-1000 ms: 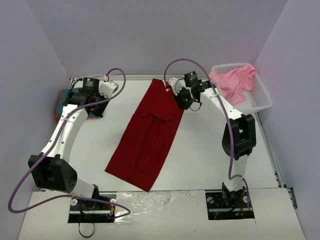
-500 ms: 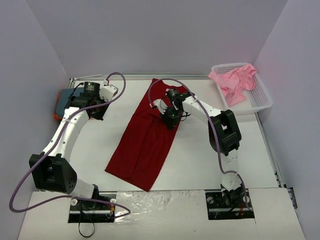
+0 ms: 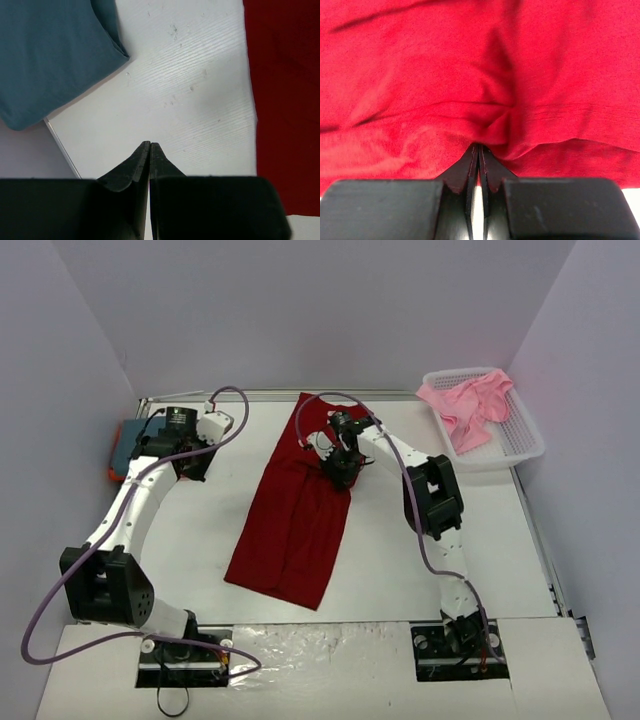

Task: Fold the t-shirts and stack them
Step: Rotate the tshirt 90 degrees

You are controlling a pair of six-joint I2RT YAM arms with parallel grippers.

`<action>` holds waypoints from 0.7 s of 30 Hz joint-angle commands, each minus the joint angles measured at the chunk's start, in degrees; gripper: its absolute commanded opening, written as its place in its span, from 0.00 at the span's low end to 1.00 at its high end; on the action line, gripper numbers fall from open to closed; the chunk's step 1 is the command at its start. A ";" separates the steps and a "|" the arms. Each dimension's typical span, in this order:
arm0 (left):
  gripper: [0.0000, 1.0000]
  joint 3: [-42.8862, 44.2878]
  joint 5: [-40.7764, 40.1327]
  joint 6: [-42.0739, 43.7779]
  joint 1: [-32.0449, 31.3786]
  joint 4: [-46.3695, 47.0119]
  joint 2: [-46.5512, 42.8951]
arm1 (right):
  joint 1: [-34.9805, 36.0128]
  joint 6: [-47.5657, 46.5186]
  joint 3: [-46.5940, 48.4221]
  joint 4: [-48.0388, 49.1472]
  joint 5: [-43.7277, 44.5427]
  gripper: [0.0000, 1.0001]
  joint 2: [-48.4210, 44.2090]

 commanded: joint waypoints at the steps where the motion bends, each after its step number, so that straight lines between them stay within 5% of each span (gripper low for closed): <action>1: 0.02 -1.23 0.96 -1.05 0.42 2.53 0.40 | -1.75 -0.48 7.88 -1.92 7.02 0.00 7.01; 9: 0.03 -3.69 3.07 -1.67 0.59 3.94 3.65 | -3.33 -0.57 34.86 -5.53 18.69 0.00 20.56; 21: 0.02 0.44 10.18 -3.25 0.33 4.65 11.57 | -4.30 1.71 36.65 -2.54 24.88 0.00 23.56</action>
